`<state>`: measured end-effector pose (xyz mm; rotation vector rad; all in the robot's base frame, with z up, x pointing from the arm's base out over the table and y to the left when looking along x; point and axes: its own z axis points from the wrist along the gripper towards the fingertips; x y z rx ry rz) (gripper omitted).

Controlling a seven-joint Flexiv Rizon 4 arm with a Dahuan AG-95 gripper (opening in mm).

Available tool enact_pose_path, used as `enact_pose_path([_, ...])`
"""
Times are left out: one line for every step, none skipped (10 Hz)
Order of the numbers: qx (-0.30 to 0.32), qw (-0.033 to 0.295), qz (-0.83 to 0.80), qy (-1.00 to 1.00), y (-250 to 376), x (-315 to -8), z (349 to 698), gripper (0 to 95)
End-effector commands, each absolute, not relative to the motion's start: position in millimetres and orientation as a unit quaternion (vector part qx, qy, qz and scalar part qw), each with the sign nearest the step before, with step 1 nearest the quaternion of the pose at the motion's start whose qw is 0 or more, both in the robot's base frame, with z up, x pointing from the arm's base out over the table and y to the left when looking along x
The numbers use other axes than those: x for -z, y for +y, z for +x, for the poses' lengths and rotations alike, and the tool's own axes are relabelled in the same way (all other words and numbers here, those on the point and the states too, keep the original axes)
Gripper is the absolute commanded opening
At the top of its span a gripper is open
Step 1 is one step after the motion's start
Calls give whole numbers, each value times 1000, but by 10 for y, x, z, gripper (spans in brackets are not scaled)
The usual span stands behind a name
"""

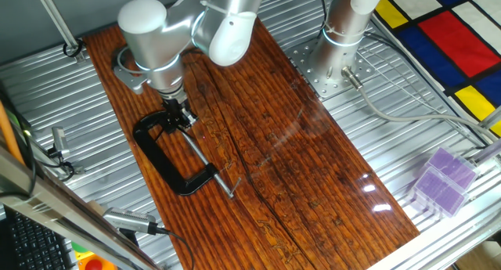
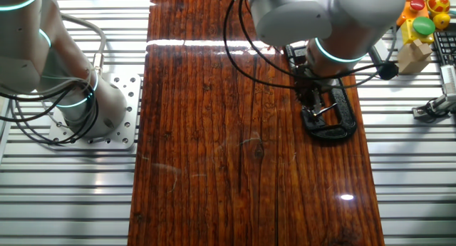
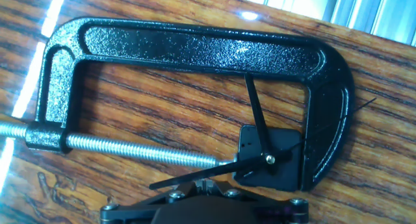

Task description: Turn the hands of a clock

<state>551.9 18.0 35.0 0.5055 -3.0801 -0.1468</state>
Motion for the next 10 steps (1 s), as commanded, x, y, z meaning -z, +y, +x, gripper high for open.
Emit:
enact_pose_path([47, 9, 160, -986, 189, -360, 5544, 0])
enact_pose_path([47, 9, 160, -986, 196, -366, 5561, 0])
enact_pose_path([46, 9, 160, -986, 201, -367, 5574, 0])
enact_pose_path([47, 9, 159, -986, 202, -365, 5578, 0])
enact_pose_path([47, 8, 160, -986, 205, -361, 5589, 0])
enact_pose_path([47, 7, 159, -986, 208, -358, 5600, 0])
enact_pose_path([46, 7, 158, -986, 213, -361, 5611, 0])
enact_pose_path([46, 8, 157, -986, 220, -368, 5624, 0])
enact_pose_path([46, 9, 157, -987, 222, -371, 5629, 0])
enact_pose_path([46, 9, 157, -986, 223, -373, 5630, 0])
